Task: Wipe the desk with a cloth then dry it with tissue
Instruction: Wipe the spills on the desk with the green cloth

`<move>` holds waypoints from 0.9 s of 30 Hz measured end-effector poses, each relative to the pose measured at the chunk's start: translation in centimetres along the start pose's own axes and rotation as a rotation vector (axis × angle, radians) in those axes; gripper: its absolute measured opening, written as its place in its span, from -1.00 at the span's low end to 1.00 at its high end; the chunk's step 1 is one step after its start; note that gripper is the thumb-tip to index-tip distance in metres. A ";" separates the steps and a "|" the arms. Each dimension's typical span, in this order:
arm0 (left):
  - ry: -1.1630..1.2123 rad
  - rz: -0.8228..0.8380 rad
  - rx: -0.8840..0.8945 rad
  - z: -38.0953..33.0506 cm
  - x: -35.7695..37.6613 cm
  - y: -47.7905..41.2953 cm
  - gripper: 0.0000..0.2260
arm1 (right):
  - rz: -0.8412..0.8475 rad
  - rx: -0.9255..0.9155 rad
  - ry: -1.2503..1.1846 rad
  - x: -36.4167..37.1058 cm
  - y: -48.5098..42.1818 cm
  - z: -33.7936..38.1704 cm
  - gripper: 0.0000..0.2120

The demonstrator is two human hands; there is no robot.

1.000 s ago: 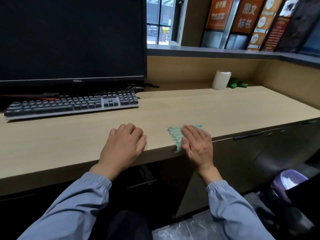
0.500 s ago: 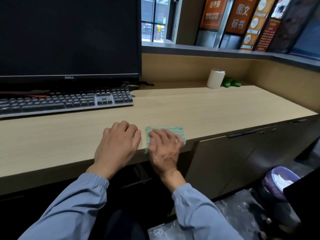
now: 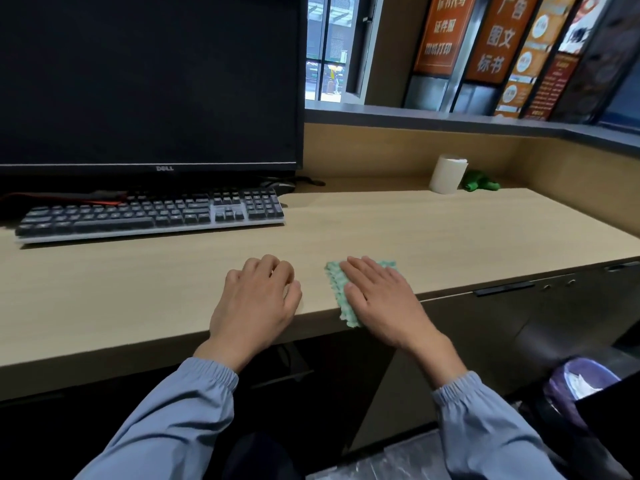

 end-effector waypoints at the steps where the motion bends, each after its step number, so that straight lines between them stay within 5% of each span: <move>1: 0.009 0.031 -0.010 0.0 0.0 -0.2 -0.79 | 0.059 0.013 -0.003 -0.2 -0.3 0.1 -0.46; 9: 0.059 0.193 -0.038 0.0 -0.1 -2.6 -0.74 | 0.355 0.078 0.004 -0.1 -6.1 -0.7 -0.43; 27: -0.044 0.312 0.069 0.0 1.5 -13.6 -0.66 | 0.372 0.083 0.025 1.4 -19.1 -2.6 -0.43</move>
Point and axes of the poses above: each hand's wrist, its own y-axis away from the middle knuckle, its own x-axis out of the palm, z = x × y, the point moved 4 cm from there along -y, towards the middle knuckle, and after that the axes turned 8 degrees about -y, right-handed, at the moved point
